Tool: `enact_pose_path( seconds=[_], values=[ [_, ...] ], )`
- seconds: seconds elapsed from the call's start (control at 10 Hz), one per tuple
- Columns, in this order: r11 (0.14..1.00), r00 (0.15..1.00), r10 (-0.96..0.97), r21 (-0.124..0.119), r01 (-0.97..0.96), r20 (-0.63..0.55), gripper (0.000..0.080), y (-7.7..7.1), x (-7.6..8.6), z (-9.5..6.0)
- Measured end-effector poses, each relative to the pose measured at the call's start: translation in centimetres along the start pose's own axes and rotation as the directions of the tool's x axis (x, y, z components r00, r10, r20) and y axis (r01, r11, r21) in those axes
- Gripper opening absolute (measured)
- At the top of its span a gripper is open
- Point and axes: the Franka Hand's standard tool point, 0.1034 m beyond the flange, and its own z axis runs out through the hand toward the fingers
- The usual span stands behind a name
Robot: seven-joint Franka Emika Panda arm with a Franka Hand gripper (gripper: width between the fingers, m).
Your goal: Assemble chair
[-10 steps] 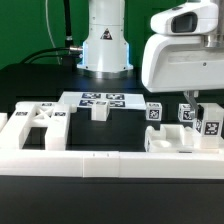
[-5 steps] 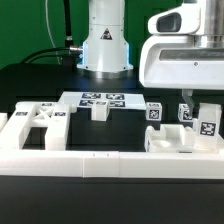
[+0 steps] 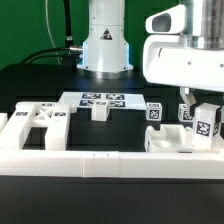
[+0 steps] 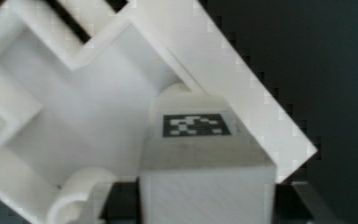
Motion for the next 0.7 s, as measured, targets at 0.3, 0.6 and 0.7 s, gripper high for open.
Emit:
enact_pose_path(
  seconds=[0.3,0.6,0.7],
  values=[
    [0.937,0.938,0.347,0.029,-0.348,0.012,0.0287,0.23,-0.31,-0.01],
    [0.918,0.919,0.395,0.031,-0.395,0.017,0.0398,0.22,-0.30,0.01],
    [0.936,0.936,0.351,0.031,-0.351,0.016,0.0533,0.23,-0.31,0.02]
  ],
)
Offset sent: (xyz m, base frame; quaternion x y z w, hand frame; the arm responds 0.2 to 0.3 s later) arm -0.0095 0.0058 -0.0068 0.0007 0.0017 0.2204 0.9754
